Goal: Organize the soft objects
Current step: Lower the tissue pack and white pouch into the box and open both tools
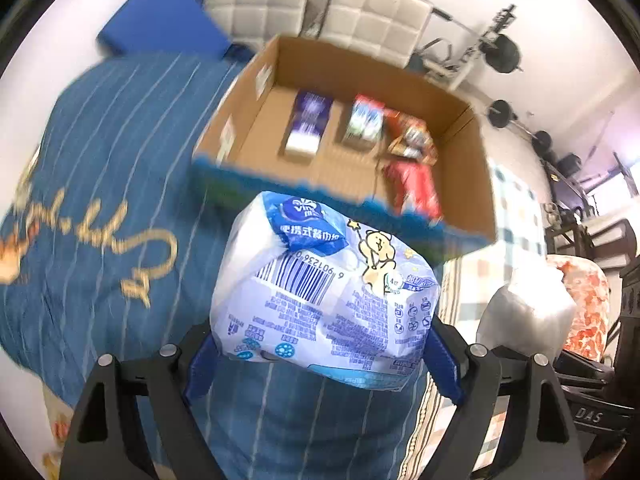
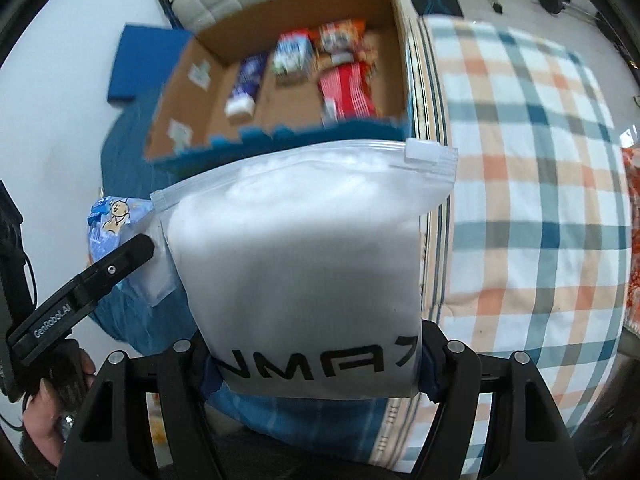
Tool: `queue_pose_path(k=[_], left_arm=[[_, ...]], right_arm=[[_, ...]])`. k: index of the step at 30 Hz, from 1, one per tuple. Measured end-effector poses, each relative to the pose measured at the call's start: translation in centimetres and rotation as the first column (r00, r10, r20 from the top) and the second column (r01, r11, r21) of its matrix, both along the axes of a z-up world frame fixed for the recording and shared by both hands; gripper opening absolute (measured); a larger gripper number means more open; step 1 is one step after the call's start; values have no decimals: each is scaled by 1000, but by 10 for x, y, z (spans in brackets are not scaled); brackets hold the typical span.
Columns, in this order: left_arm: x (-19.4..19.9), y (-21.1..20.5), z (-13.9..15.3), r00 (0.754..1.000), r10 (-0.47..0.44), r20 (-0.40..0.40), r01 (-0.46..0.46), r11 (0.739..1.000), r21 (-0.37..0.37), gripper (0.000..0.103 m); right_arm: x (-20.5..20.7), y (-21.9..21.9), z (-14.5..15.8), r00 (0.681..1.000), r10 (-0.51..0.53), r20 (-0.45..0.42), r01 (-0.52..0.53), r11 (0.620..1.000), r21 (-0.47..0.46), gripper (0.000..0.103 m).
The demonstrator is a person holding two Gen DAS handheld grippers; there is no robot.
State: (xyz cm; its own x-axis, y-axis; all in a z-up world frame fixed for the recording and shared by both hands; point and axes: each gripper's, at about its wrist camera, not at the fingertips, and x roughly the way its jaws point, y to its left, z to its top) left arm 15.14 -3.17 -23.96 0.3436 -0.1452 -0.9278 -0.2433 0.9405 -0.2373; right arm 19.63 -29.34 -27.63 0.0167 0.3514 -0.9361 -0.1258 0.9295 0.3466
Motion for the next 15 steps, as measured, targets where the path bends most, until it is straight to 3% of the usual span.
queue_pose_path(k=[10, 15], left_arm=[[76, 11, 18, 992, -98, 80, 96, 995, 24, 85], [116, 26, 7, 993, -104, 52, 104, 995, 4, 85]], right_arm=[[57, 71, 48, 986, -101, 132, 103, 995, -9, 75], [101, 87, 42, 980, -133, 150, 143, 988, -55, 75]])
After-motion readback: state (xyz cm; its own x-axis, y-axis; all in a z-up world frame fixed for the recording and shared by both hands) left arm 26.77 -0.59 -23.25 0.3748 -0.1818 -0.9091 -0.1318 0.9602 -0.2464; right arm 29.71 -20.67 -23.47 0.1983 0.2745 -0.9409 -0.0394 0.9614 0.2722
